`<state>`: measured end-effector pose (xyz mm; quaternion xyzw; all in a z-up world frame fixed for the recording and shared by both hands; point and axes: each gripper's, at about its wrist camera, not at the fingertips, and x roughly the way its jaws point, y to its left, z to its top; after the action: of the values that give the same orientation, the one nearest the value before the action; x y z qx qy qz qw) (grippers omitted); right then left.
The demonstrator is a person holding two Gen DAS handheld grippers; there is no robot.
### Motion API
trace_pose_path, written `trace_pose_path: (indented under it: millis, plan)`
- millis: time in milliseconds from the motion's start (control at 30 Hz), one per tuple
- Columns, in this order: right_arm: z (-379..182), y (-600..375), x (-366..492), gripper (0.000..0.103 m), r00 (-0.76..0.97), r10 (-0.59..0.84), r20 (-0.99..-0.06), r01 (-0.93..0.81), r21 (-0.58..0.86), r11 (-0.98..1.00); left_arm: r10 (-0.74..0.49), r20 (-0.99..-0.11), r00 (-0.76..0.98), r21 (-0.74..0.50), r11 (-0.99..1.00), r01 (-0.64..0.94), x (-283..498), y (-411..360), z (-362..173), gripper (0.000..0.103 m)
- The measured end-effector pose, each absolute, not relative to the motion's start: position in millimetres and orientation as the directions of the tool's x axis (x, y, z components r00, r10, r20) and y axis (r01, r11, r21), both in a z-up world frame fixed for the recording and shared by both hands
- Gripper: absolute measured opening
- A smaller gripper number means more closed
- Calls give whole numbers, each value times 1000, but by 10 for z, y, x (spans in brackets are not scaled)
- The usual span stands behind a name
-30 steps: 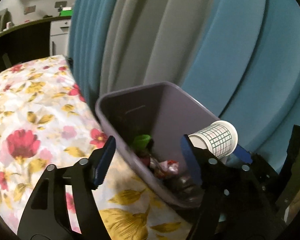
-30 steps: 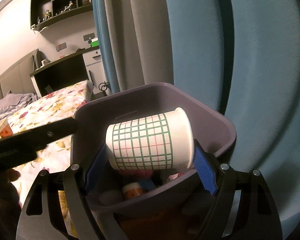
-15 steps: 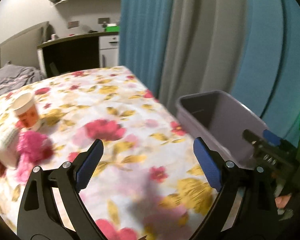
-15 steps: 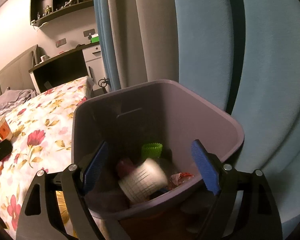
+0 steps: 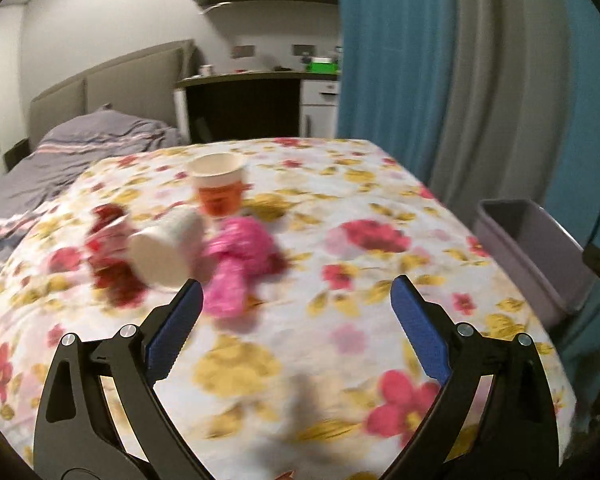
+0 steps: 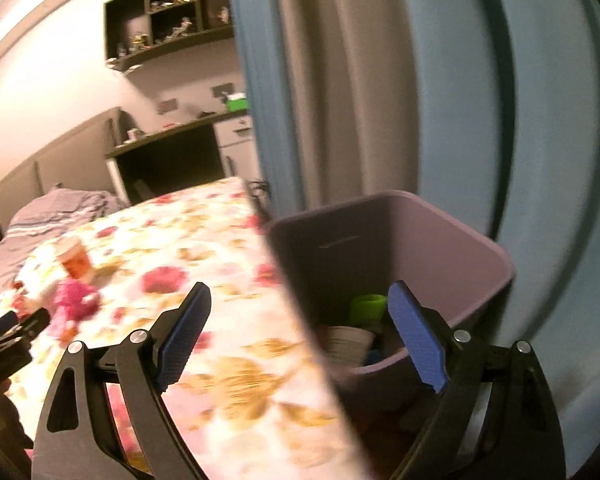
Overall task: Collect trash
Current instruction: 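Move both open tools back over the trash pile, then grasp the second pink plastic bag with the right tool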
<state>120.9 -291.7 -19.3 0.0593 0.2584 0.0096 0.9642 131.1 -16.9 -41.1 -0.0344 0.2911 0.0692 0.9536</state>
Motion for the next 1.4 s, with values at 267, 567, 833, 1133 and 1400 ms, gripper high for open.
trace_pose_path:
  millis: [267,567,833,1133,1400]
  plan:
    - [-154,-2309,1164,87,852,155,-500,-104,129,986,197,-537,821,-29,967,-252,980,322,-330,93]
    - [-161,-1704,1152,87,836,208,-508,-197,77,977,246,-522,817,-47,948,-315,793,694,-280,93]
    - [-248,-1263,1309,87,808,233,-541,-249,45,968,262,-530,807,-61,937,-344,779,958,-355,93]
    - [-367,-825,1573,87,769,256,-585,-301,22,953,272,-538,798,-75,927,-367,822,1262,-405,93]
    - [-538,-467,1809,80,717,289,-634,-342,41,939,266,-540,798,-86,926,-367,887,1441,-404,93]
